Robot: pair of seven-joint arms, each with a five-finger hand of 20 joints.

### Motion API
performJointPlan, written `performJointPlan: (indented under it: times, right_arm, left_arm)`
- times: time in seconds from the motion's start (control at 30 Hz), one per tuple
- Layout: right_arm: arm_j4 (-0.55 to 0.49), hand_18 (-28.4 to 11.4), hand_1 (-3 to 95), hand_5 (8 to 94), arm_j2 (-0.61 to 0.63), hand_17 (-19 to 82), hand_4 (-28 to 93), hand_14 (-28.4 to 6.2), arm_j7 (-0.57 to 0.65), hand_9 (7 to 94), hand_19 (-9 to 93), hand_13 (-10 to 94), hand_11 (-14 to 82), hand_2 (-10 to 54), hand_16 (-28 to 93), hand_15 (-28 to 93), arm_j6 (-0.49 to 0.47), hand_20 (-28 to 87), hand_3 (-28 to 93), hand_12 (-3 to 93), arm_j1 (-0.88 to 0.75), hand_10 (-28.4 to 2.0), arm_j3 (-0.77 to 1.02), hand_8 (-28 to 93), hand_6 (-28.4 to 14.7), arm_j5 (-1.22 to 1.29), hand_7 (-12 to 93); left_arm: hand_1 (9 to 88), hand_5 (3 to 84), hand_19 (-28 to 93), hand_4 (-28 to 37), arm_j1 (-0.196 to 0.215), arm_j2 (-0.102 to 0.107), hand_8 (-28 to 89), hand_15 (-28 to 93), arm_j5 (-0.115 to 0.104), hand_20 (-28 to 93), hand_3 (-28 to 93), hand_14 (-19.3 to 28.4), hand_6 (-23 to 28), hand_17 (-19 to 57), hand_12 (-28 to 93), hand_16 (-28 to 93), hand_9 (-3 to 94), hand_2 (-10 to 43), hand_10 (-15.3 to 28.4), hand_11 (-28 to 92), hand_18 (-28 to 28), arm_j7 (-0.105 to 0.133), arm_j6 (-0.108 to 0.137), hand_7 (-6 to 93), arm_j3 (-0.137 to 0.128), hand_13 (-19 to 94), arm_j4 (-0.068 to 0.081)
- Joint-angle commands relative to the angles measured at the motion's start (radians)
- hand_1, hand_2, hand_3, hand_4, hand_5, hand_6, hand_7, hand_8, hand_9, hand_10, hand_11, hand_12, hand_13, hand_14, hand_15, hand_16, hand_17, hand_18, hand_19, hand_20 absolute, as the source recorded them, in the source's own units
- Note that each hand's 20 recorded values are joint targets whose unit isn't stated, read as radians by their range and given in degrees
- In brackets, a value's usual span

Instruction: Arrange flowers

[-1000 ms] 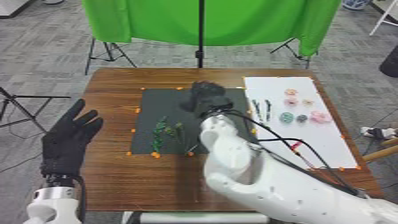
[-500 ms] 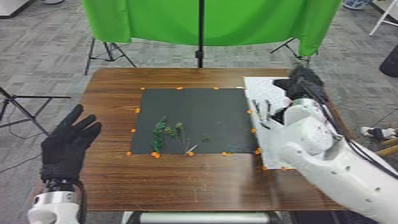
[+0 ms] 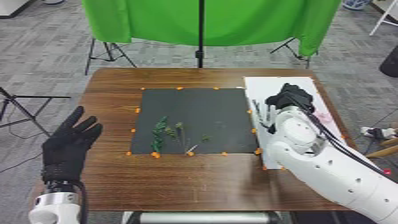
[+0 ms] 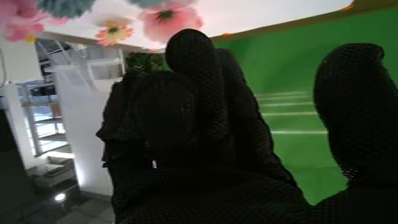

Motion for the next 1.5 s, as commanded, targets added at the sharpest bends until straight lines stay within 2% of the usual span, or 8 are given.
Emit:
performJointPlan:
  times: [0.03, 0.1, 0.3, 0.5, 0.7, 0.9, 1.27, 1.5]
  right_arm:
    - [0.026, -28.4, 29.6, 59.1, -0.060, 28, -25, -15.0, 0.040, 68.2, 91, 68, 53.1, -4.8, 20, 82, -0.108, 29, 72, 20.3, -0.003, -19.6, -0.015, -11, -8.3, 0.013, 11]
    - [0.043, -28.4, 29.4, 58.8, -0.072, 28, -25, -15.0, 0.058, 68.0, 91, 68, 52.9, -4.8, 20, 82, -0.118, 29, 72, 20.2, 0.003, -19.9, -0.030, -11, -9.1, 0.011, 10]
    - [0.084, -28.4, 29.0, 57.0, -0.112, 28, -25, -15.2, 0.063, 67.1, 91, 68, 52.4, -5.2, 20, 82, -0.172, 28, 71, 20.0, 0.017, -21.0, -0.056, -10, -12.3, 0.031, 8]
    - [0.135, -28.4, 29.2, 59.7, -0.165, 28, -25, -15.0, 0.047, 67.3, 90, 68, 53.0, -6.3, 20, 84, -0.231, 28, 70, 20.2, 0.061, -20.9, -0.137, -10, -11.7, 0.011, 8]
    - [0.171, -28.0, 39.1, 72.9, -0.198, 32, -27, -12.3, 0.038, 73.2, 92, 72, 51.7, -9.4, 21, 82, -0.271, 24, 72, 20.9, 0.079, -17.5, -0.215, -11, -6.9, -0.007, 13]
    - [0.170, -24.8, 58.2, 87.8, -0.176, 38, -28, -7.9, 0.017, 85.5, 93, 79, 48.9, -9.5, 23, 78, -0.216, 24, 65, 27.9, 0.066, -11.3, -0.230, 6, -2.6, -0.045, 20]
    - [0.145, -24.5, 57.2, 90.8, -0.064, 40, -28, -6.7, 0.033, 89.0, 93, 83, 49.2, -9.5, 24, 78, 0.050, 32, 72, 28.2, 0.052, -10.9, -0.150, 9, -3.7, -0.177, 20]
    - [0.101, -24.6, 56.7, 91.6, -0.032, 40, -28, -7.0, 0.035, 89.3, 93, 83, 50.6, -9.5, 25, 80, 0.114, 34, 75, 27.7, 0.045, -11.0, -0.083, 11, -4.7, -0.180, 21]
  left_arm:
    - [23.6, 37.9, 58, -24.8, 0.017, -0.012, -8, 61, 0.009, 6, 84, 28.2, 9.5, -8.0, 11, -11, 36.1, 5.8, 21.0, 28, 27.2, -0.016, 0.004, 9.2, -0.003, 24, 0.000]
    - [23.7, 37.9, 58, -24.8, 0.011, -0.006, -8, 61, 0.005, 6, 84, 28.2, 9.5, -8.0, 11, -11, 36.2, 5.8, 21.0, 28, 27.2, -0.017, 0.002, 9.2, 0.001, 24, 0.002]
    - [23.7, 38.0, 58, -24.7, 0.008, -0.028, -8, 61, 0.028, 6, 84, 28.2, 9.6, -8.0, 11, -11, 36.1, 5.9, 21.0, 28, 27.2, -0.054, -0.007, 9.2, -0.012, 24, 0.002]
    - [23.7, 38.0, 58, -24.6, 0.000, -0.025, -8, 61, 0.030, 6, 84, 28.2, 9.5, -8.1, 11, -11, 36.1, 5.9, 20.9, 28, 27.2, -0.059, -0.007, 9.2, -0.012, 24, 0.005]
    - [23.7, 38.1, 58, -24.6, -0.008, 0.003, -8, 61, 0.005, 6, 84, 28.1, 9.6, -8.0, 11, -11, 36.2, 6.0, 20.9, 28, 27.2, -0.026, -0.002, 9.1, 0.008, 24, 0.007]
    - [23.7, 38.1, 58, -24.6, 0.006, 0.019, -8, 61, -0.018, 6, 84, 28.1, 9.6, -8.0, 11, -11, 36.2, 6.0, 21.0, 28, 27.2, 0.002, 0.014, 9.1, 0.005, 24, 0.003]
    - [23.7, 38.1, 58, -24.5, 0.004, 0.025, -8, 61, -0.029, 6, 84, 28.1, 9.6, -8.0, 11, -11, 36.2, 6.0, 20.9, 28, 27.2, 0.020, 0.016, 9.2, 0.014, 24, 0.003]
    - [23.7, 38.1, 58, -24.5, 0.009, 0.029, -8, 61, -0.035, 6, 84, 28.2, 9.6, -8.0, 11, -11, 36.2, 6.0, 21.0, 28, 27.2, 0.025, 0.023, 9.1, 0.011, 24, 0.000]
